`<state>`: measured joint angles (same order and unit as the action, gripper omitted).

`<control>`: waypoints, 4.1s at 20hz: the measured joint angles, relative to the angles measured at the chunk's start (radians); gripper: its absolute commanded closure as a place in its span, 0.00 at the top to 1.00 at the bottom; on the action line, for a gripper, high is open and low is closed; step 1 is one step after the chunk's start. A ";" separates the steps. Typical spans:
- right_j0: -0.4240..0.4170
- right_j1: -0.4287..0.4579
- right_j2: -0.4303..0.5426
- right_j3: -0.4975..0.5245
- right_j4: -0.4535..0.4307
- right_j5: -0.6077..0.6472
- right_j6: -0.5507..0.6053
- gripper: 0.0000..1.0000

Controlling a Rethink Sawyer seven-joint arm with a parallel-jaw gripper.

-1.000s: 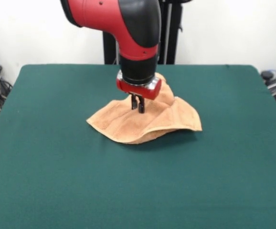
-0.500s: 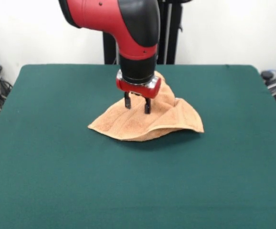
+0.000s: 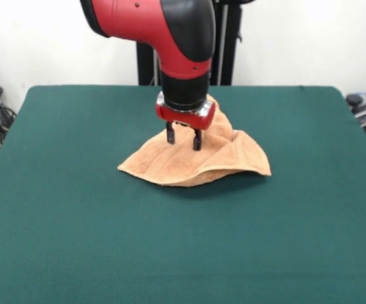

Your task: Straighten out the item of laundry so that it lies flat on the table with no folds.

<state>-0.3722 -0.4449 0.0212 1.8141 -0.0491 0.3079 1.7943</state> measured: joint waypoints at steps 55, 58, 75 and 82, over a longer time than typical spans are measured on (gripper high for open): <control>0.388 -0.016 -0.108 -0.073 0.149 0.396 0.029 1.00; 0.393 -0.016 -0.114 -0.074 0.160 0.396 0.029 1.00; 0.467 0.036 -0.197 -0.235 0.247 0.561 0.053 1.00; 0.492 0.036 -0.216 -0.236 0.273 0.562 0.070 1.00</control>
<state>0.1200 -0.4087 -0.1949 1.5777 0.2244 0.8703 1.8644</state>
